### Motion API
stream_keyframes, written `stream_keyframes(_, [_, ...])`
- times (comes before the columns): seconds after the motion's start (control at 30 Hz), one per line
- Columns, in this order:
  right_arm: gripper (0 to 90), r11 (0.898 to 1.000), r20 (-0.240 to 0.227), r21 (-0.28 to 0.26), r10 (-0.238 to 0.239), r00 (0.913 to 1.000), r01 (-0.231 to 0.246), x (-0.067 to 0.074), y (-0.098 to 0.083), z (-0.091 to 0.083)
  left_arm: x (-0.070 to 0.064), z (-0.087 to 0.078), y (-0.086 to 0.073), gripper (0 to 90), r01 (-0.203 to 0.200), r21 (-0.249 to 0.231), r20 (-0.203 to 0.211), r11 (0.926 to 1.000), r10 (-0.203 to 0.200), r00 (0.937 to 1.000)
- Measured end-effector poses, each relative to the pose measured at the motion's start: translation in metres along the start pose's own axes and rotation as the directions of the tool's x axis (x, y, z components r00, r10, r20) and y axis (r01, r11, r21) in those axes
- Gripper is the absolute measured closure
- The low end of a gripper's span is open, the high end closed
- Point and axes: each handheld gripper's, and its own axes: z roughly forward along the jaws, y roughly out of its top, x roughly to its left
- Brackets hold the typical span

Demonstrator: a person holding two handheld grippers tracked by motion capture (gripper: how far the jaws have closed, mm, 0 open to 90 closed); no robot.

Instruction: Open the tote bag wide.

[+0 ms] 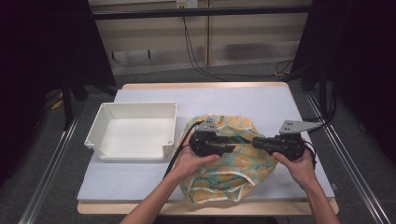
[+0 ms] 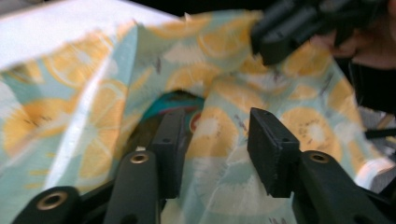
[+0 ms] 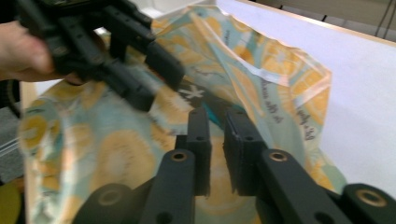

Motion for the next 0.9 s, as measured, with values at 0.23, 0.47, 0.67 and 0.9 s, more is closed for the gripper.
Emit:
stream_keyframes(0.23, [66.6, 1.0, 0.074, 0.016, 0.013, 0.9972, -0.014, -0.022, -0.001, 0.019, -0.005, 0.003, -0.006, 55.4, -0.03, 0.03, 0.015, 0.9991, 0.03, 0.9994])
stream_keyframes(0.47, [55.4, 0.998, 0.115, 0.054, 0.011, 0.9933, -0.017, -0.036, 0.003, 0.044, -0.007, 0.006, -0.011, 52.9, -0.036, 0.048, 0.017, 0.9982, 0.036, 0.9992])
stream_keyframes(0.67, [51.0, 0.995, 0.1, 0.092, 0.038, 0.9943, -0.047, -0.046, 0.0, 0.063, -0.009, 0.005, -0.015, 72.1, -0.054, 0.047, 0.042, 0.9974, 0.052, 0.9978])
stream_keyframes(0.9, [70.1, 0.988, 0.097, 0.143, 0.04, 0.9945, -0.054, -0.05, 0.0, 0.073, -0.018, 0.005, -0.014, 89.0, -0.07, 0.022, 0.103, 0.9973, 0.068, 0.9924])
